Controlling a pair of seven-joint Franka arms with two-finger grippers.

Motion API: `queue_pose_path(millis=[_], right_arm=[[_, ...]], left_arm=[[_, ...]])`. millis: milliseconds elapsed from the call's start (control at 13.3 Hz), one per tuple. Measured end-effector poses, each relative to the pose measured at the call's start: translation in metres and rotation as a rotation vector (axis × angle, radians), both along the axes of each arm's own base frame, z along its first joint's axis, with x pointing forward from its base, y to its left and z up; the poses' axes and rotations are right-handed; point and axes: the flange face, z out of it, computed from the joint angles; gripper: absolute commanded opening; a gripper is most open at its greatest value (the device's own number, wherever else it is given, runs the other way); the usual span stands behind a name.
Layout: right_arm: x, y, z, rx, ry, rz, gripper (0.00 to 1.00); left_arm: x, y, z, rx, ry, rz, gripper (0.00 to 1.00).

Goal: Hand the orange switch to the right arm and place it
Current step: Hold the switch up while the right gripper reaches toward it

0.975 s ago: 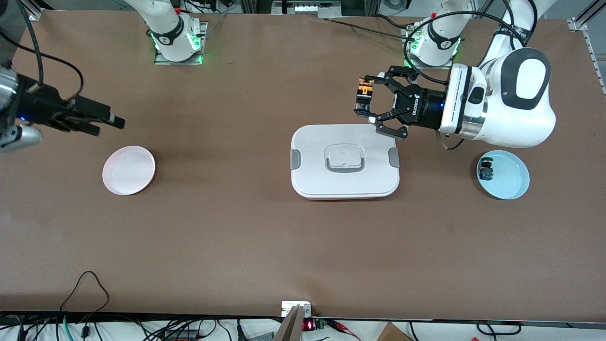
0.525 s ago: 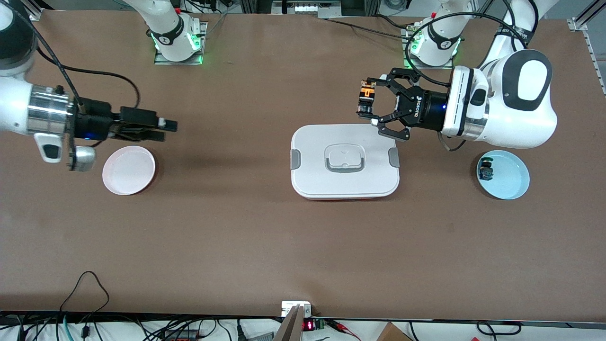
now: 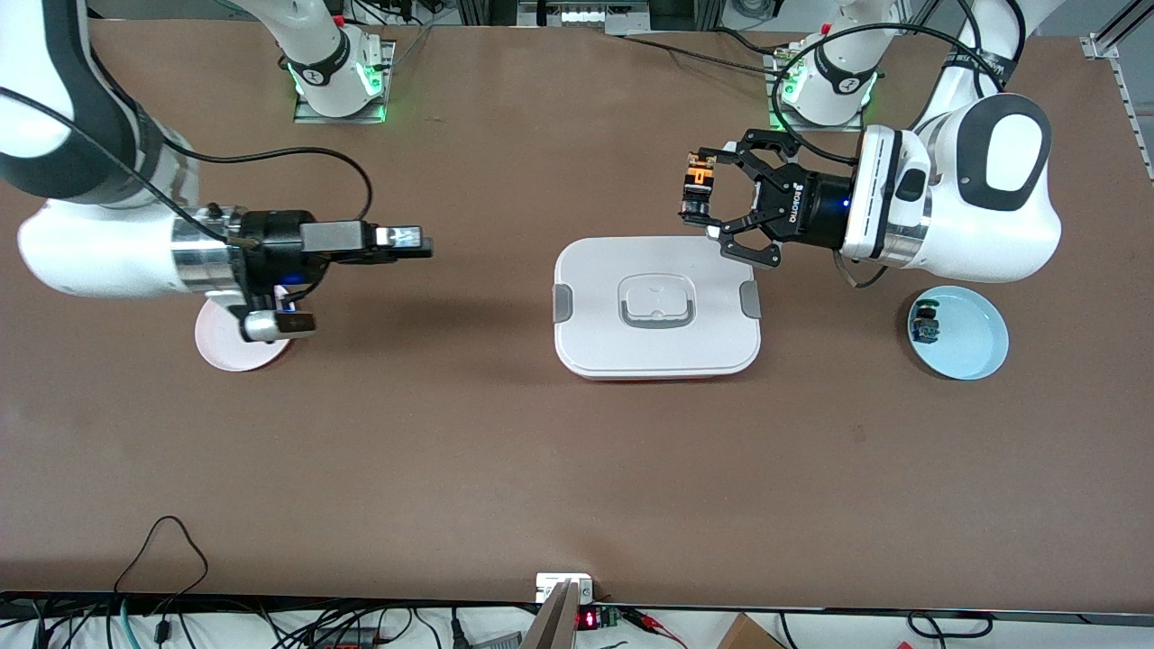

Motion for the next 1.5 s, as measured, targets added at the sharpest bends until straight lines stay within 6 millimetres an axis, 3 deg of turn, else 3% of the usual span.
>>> queue_pose_path(millis=[300, 450, 975, 1500], right_arm=[[-0.019, 0.086, 0.004, 0.016, 0.002, -0.094, 1.0], [-0.032, 0.12, 0.005, 0.014, 0.004, -0.119, 1.0], [-0.063, 0.187, 0.003, 0.015, 0.024, -0.164, 1.0], [-0.066, 0.229, -0.014, 0.03, 0.039, -0.171, 1.0]], left_arm=[[0.0, -0.001, 0.0, 0.002, 0.0, 0.002, 0.0], [0.001, 0.0, -0.001, 0.006, 0.0, 0.013, 0.0], [0.001, -0.001, -0.002, 0.003, 0.005, 0.019, 0.0], [0.001, -0.002, -0.005, 0.003, 0.011, 0.018, 0.01]])
